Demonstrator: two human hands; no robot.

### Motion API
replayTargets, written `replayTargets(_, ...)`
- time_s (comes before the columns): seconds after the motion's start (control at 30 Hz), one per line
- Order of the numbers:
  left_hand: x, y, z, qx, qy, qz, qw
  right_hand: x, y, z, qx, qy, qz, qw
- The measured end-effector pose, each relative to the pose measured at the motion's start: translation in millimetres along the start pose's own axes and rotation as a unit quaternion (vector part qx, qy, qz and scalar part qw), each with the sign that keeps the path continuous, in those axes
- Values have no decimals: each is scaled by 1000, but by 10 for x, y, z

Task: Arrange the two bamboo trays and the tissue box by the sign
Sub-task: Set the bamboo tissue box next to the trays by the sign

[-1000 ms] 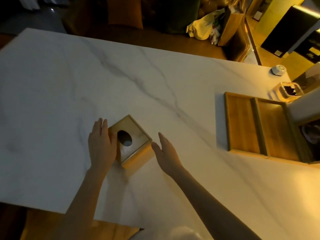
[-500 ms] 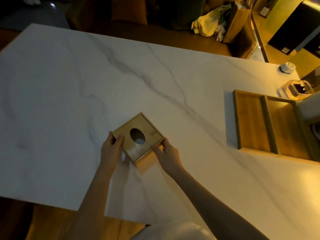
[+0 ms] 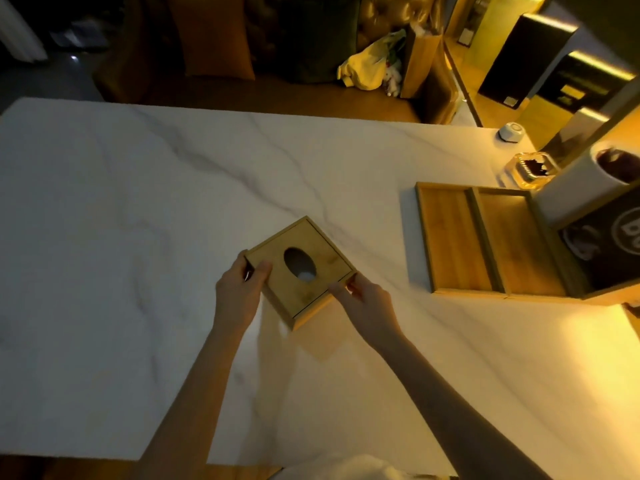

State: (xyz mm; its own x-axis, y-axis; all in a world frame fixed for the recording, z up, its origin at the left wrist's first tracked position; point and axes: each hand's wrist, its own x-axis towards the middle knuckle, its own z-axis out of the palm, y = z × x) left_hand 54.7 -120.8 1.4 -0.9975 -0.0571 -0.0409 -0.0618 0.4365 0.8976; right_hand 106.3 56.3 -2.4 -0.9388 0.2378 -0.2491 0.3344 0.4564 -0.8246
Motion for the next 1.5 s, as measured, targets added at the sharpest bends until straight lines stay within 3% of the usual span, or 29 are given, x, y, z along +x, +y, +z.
replayTargets(0.43, -485, 809, 1464, -28, -94, 96, 991, -440, 780, -1474, 53, 163, 21, 985)
replayTargets(0.73, -1052, 1064, 2494, -25, -159, 99, 982, -714, 1574, -2274, 74, 201, 83, 973)
replayTargets(1.13, -1506, 1039, 3334, -21, -208, 59, 976, -916, 2261, -2698, 140, 218, 137, 956)
replayTargets(1.5, -1659, 1028, 3585, -5, -216, 42, 976, -904, 2507, -2799, 146, 227, 148, 952)
